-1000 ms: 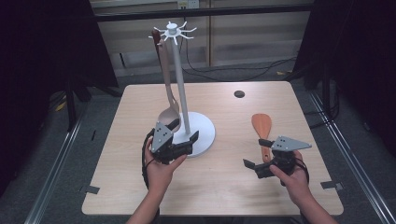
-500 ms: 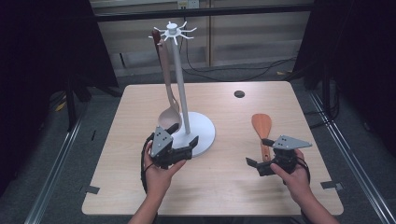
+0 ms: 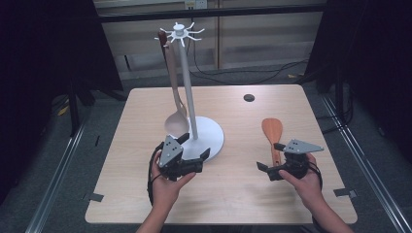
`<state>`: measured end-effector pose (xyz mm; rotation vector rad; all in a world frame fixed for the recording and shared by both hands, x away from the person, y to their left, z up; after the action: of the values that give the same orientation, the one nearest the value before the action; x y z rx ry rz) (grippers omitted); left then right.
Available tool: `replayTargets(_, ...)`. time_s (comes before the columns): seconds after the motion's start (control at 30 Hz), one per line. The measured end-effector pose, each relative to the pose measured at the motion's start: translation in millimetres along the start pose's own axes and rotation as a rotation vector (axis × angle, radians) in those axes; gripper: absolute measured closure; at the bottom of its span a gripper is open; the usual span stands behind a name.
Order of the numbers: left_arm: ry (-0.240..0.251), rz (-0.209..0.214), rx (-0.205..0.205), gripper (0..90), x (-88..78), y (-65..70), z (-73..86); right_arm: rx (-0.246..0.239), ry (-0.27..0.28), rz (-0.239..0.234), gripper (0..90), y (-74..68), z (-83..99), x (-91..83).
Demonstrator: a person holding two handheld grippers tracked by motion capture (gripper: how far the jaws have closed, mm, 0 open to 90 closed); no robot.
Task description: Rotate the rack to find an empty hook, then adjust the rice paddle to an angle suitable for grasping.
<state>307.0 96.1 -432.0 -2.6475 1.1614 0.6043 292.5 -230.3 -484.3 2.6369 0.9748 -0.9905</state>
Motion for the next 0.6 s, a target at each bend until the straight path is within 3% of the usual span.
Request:
replayTargets(0.1,-0.011,0.012,-0.013,15.0,4.3,7.3,3.4,0.024,-0.022,0.028,1.6,4.9,3.5,1.8)
replayTargets(0.13,-0.011,0.021,0.013,14.8,5.0,7.4,3.4,0.026,-0.027,0.039,1.6,6.7,4.5,2.2)
replayTargets(0.3,-0.017,0.042,0.010,14.5,8.3,12.3,5.3,0.052,-0.023,0.072,2.0,12.8,6.3,2.5)
replayTargets(0.6,-0.042,0.058,0.028,14.3,12.7,18.9,10.4,0.102,-0.072,0.153,2.9,27.9,15.8,8.1)
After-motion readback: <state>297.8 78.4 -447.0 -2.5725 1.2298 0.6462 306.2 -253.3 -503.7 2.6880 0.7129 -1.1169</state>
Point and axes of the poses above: each handheld gripper's, and its own axes: x roughly forward along the jaws, z roughly out of its underside, y roughly to its right, the point moved 3 cm from there along x, roughly forward along the jaws, and after that the axes turned 13 degrees about -y, right-handed, at the moved point
